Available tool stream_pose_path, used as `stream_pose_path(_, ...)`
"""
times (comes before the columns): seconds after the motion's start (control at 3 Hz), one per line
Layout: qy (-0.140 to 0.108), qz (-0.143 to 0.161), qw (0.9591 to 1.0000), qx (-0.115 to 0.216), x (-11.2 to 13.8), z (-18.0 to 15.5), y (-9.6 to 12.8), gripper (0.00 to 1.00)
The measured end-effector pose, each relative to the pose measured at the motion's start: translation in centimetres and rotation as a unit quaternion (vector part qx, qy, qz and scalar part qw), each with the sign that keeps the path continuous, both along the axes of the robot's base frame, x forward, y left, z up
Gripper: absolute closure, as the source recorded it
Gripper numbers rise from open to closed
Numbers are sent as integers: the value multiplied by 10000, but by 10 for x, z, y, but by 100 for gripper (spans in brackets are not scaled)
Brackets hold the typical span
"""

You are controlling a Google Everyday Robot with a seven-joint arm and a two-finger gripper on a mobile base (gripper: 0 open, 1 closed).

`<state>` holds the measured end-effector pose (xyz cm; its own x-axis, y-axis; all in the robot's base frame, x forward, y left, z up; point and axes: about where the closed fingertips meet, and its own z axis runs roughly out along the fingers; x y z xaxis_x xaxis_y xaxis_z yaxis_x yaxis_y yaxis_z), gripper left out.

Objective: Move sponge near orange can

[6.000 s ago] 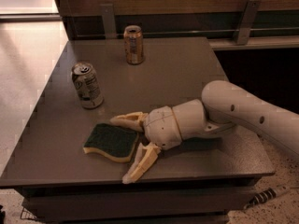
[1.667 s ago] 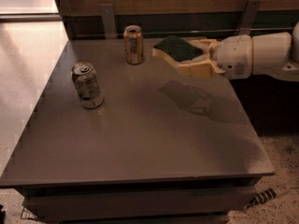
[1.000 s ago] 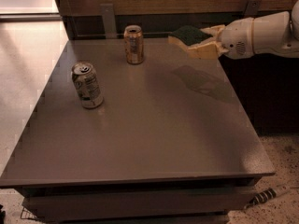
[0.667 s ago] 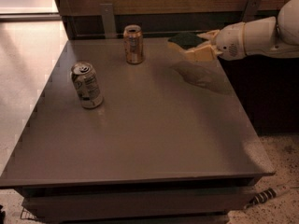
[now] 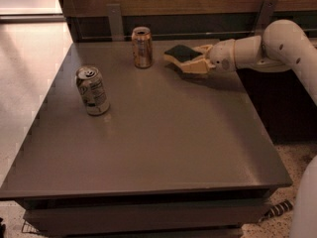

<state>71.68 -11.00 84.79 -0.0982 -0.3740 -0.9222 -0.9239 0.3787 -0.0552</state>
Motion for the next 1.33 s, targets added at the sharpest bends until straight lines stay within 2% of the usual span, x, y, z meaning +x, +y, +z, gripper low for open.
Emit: stream_pose_path(1.33,41,103,9999,30,3,-8,13,7)
